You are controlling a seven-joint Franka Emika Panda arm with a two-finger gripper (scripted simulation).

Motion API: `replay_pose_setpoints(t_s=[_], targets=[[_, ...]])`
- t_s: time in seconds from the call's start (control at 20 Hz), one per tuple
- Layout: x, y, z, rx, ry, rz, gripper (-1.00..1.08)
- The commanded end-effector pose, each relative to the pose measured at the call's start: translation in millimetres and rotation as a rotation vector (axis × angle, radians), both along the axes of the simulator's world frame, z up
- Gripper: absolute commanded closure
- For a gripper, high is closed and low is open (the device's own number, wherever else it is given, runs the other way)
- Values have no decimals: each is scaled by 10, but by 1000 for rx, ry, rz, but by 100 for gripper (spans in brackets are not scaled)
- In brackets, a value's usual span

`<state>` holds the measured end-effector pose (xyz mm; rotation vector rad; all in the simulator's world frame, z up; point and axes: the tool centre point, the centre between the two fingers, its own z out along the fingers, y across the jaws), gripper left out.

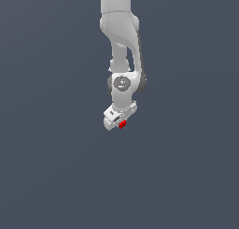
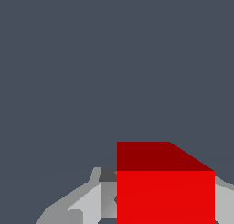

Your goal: Pick up the red cube and move it to a goal position.

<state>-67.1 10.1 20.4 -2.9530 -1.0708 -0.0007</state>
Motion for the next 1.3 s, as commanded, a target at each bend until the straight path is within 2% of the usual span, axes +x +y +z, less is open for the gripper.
replay_pose_setpoints(t_s=[0.0, 0.4, 0.65, 0.95, 1.25], targets=[[-1, 2, -3, 0, 0, 1, 108], [15, 2, 19, 0, 0, 1, 108], [105, 8, 138, 0, 0, 1, 108], [323, 25, 420, 1, 0, 1, 108], [642, 49, 822, 1, 0, 1, 108]])
